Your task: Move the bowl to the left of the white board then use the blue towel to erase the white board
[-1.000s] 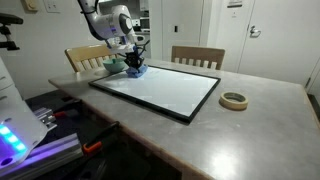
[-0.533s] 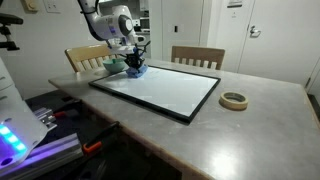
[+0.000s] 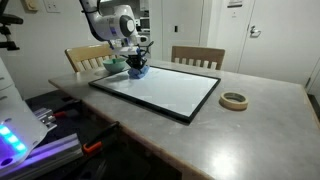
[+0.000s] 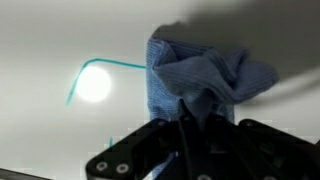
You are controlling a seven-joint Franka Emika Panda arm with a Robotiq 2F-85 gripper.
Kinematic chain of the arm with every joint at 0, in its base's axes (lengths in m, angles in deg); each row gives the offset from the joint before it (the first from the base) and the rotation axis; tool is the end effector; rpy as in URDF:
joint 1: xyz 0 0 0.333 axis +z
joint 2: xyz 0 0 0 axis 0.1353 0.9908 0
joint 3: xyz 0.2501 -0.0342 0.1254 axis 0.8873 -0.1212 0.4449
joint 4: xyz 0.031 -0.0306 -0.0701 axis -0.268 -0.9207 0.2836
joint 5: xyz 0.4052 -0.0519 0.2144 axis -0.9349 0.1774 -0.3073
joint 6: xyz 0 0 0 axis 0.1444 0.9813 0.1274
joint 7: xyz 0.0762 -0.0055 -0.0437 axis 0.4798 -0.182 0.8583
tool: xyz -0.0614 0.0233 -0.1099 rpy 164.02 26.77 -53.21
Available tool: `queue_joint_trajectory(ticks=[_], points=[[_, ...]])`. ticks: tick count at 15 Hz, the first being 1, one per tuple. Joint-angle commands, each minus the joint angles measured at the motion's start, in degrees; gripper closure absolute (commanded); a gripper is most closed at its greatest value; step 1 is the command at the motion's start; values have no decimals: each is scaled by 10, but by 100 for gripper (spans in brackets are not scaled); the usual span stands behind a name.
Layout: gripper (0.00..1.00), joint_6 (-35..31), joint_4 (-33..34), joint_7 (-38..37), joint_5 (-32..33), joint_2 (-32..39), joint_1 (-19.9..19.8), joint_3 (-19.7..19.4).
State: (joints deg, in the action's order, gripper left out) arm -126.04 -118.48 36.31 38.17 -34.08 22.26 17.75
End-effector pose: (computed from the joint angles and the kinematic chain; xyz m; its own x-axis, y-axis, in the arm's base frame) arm 0.5542 0.1489 0.0428 0.9215 0.3393 0.1890 0.3313 -0.9406 0.0736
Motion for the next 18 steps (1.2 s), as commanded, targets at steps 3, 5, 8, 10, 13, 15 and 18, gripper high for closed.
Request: queue_joint_trajectory(ticks=[3,5,8,10,13,15,18], points=[[98,-35,-56,72,-9,26,-60,8],[98,-47,-63,85,-8,26,-72,5],[98,-56,-72,100,-3,24,-84,-7],[98,-63,-78,108,-1,22,-92,-13],[98,-65,-89,111,7,17,-91,-38],[98,-67,-95,102,18,15,-76,-72],[98,-70,-101,82,41,14,-43,-134]])
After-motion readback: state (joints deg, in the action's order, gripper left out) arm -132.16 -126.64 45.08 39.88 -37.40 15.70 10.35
